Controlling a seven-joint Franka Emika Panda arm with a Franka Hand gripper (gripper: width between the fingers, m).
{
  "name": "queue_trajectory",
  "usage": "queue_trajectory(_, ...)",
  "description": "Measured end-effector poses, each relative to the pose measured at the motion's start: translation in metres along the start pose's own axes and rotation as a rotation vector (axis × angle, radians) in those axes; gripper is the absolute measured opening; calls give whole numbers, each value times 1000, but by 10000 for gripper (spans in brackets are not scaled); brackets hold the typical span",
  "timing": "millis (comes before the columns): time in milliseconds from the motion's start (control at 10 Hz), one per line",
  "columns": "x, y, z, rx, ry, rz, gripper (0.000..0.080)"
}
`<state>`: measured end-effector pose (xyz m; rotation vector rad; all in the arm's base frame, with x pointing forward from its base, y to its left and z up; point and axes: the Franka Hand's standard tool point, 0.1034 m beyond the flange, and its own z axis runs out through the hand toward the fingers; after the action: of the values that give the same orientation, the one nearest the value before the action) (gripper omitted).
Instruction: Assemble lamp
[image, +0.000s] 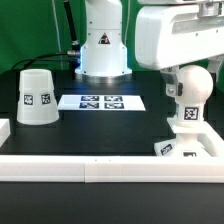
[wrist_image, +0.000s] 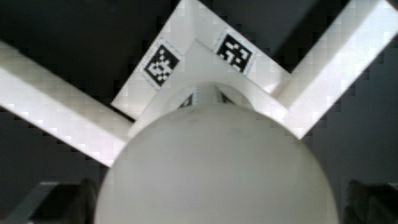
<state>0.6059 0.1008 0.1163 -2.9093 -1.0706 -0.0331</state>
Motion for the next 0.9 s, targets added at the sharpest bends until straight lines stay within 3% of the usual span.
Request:
queue_trajectory(300, 0, 0, 0, -21, -13, -126, 699)
queue_trajectory(500, -1, 2, 0, -20, -14, -136, 686)
queue_trajectory(600, -1, 2, 0, -20, -13, -134, 577)
queue_trajectory(900, -1, 3, 0, -20, -13, -134, 577)
